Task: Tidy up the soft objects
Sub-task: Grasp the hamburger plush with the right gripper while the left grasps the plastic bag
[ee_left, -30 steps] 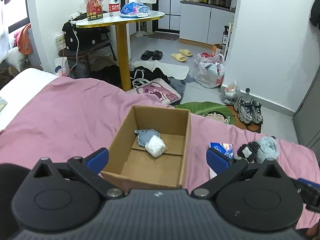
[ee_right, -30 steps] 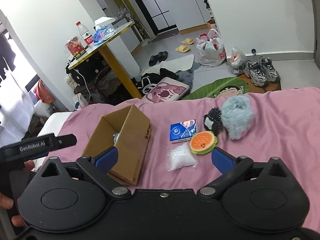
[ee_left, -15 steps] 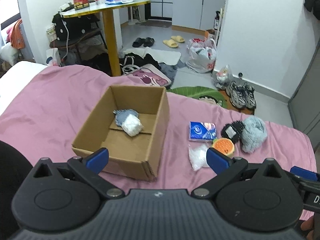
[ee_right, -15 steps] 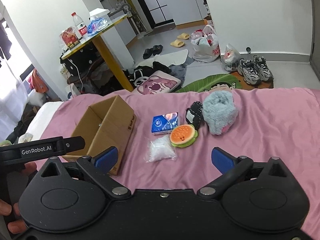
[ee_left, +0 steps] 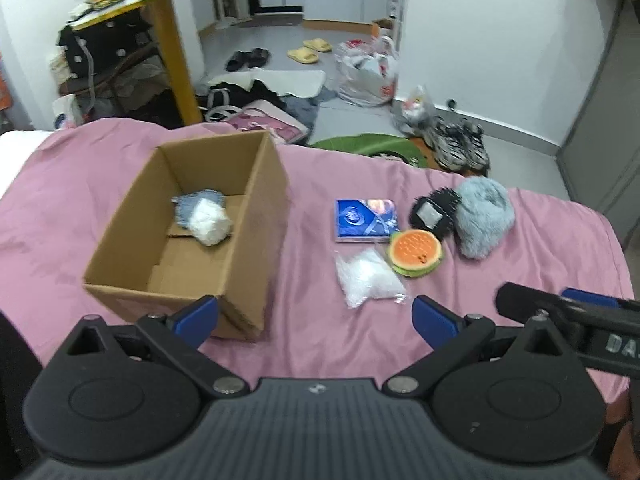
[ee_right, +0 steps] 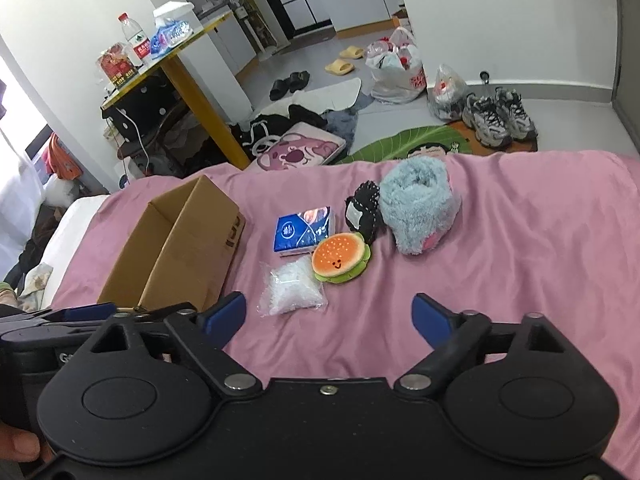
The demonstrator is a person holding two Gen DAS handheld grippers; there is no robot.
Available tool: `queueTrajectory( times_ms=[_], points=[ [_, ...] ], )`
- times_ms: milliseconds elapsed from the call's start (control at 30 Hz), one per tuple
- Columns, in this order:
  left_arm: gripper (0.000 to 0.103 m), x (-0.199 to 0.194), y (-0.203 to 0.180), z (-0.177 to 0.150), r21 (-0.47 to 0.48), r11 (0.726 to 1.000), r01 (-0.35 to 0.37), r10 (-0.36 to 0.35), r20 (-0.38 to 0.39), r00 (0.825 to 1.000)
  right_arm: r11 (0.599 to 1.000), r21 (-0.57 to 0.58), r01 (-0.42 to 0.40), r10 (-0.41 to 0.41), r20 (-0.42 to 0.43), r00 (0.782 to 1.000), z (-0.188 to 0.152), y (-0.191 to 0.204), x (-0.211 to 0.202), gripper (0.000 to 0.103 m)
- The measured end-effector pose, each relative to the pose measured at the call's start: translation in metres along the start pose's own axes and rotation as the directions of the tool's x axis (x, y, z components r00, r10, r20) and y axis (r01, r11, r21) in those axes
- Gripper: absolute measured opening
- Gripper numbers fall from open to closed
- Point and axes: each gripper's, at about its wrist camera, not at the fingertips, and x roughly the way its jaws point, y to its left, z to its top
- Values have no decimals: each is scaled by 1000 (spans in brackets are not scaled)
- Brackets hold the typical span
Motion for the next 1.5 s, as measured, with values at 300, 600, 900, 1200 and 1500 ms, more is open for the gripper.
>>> queueTrajectory(
  times_ms=[300,600,900,1200,1500],
  points=[
    [96,34,-5,10,24,1000,17,-16,-14,1000,996,75,-41,46,-70,996,8,-17,31,67],
    [82,78,-12,18,22,999,33,-31,-66,997,982,170,-83,103,-114,988,17,-37,61,51],
    [75,112,-13,25,12,999,39,-38,-107,994,977,189,-97,128,-158,979,31,-44,86,47],
    [69,140,-21,29,32,998,49,-45,-127,991,960,257,-106,156,-179,971,39,-51,110,36],
    [66,171,-22,19,15,997,72,-67,-195,978,960,274,-60,128,-236,963,36,-44,136,38]
  ],
)
